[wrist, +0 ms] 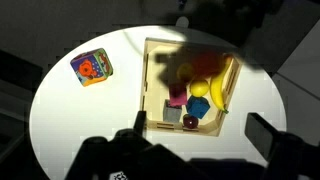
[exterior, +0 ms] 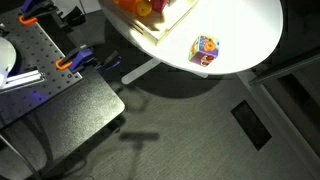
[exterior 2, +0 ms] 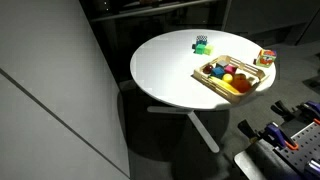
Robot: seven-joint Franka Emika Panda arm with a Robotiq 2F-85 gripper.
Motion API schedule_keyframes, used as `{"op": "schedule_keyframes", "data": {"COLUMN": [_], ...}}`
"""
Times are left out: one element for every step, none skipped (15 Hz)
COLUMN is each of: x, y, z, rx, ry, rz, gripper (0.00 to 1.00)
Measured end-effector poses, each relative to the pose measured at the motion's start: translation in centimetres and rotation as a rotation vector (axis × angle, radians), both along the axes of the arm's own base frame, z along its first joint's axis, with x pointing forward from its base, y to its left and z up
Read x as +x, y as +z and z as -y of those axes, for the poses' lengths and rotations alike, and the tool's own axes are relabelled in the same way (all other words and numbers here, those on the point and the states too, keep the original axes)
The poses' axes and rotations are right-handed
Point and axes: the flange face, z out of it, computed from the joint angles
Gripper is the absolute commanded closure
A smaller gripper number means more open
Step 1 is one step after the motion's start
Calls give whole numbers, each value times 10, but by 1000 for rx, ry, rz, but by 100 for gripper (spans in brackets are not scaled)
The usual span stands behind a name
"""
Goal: Pick up the orange block from the tray and put it on the table
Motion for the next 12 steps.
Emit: {"op": "schedule_keyframes", "data": {"x": [0,0,0,0,0,1,3,5,9,14,19,24], "y": [0,1,1,0,0,-2,-5,-8,-14,-20,-28,-36], "z": [0,0,0,0,0,-1,-2,-4,-8,-12,-16,-22], "rx": [0,0,0,0,0,-1,-2,-4,-6,-10,-14,-19], "ry": [0,0,0,0,0,2,5,9,17,26,36,48], "rz": [1,2,2,1,-1,-5,-13,-24,-39,-57,-76,-96], "gripper": [0,0,0,0,0,0,0,0,0,0,0,0]}}
